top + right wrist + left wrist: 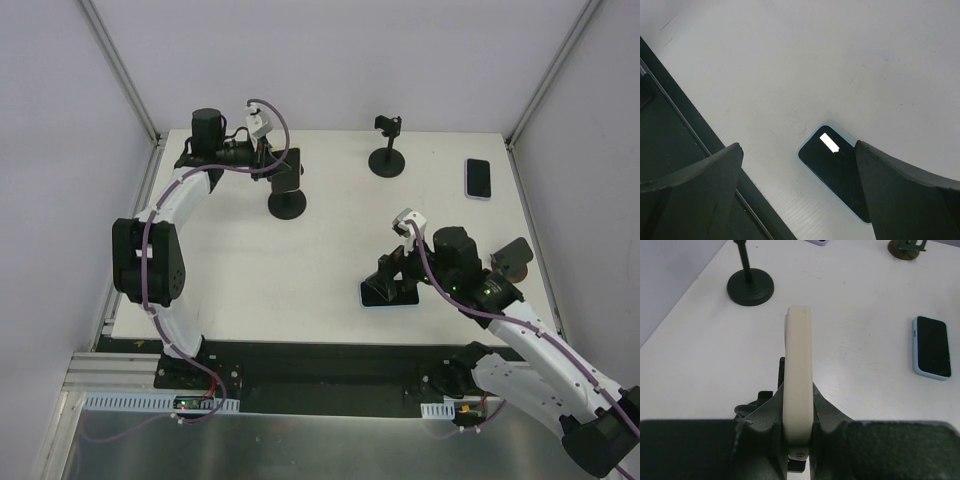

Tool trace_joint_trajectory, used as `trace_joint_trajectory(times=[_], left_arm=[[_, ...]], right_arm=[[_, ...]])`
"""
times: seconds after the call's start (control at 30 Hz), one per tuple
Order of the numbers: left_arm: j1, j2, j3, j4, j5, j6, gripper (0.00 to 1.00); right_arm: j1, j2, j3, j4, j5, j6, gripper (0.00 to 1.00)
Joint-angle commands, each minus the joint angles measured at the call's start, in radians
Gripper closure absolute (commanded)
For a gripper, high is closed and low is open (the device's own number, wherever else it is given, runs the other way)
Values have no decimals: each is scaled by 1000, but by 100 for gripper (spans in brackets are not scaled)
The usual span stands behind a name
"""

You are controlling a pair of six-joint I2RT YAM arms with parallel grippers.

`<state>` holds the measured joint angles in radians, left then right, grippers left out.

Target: Place the phone on the phone stand

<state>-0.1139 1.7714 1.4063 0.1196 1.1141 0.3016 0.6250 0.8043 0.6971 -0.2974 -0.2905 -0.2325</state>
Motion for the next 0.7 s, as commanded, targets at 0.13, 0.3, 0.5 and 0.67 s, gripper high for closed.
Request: trace_joint_trajectory(times=[0.13,0.3,0.5,0.67], left_arm=[[2,112,212,-293,319,177,100],[2,115,215,-296,258,191,92],[17,77,249,-296,105,110,2],[23,-41,215,-220,95,47,1]], right_arm=[[-4,22,53,-15,-21,10,4],[-4,9,59,-29,13,10,4],[-2,35,51,-11,5,35,4],[-4,81,71,33,19,58,4]])
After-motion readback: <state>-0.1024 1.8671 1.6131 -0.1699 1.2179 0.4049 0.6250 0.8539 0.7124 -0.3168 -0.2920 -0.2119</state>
